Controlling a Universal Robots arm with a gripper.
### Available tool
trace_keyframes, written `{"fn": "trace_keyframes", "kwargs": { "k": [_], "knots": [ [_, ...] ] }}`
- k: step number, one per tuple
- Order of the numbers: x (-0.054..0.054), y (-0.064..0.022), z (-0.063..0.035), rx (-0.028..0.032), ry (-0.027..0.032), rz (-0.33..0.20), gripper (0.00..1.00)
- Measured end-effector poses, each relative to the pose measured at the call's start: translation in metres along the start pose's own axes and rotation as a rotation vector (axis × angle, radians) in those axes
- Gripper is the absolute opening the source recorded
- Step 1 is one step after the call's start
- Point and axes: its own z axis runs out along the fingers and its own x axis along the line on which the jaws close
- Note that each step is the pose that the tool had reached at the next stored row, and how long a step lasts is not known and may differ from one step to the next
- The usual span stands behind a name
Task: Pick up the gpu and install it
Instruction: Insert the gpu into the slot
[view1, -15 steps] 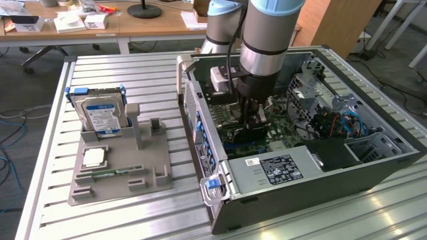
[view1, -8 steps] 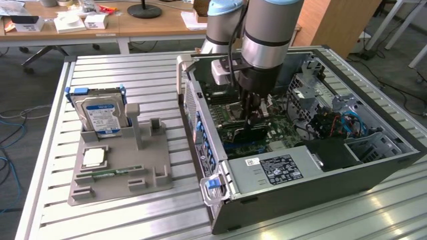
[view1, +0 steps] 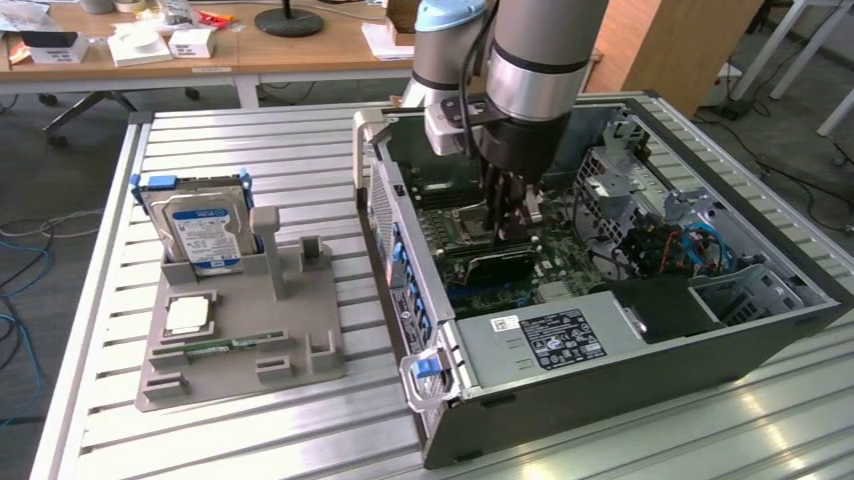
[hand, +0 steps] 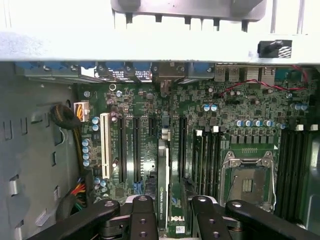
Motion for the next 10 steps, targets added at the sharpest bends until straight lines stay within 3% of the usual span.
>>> {"fn": "trace_keyframes", "kwargs": {
  "k": [10],
  "knots": [
    [-0.0003,-0.0007,-0.0083,0.0002,-0.0004,0.000,0.34]
  ]
}}
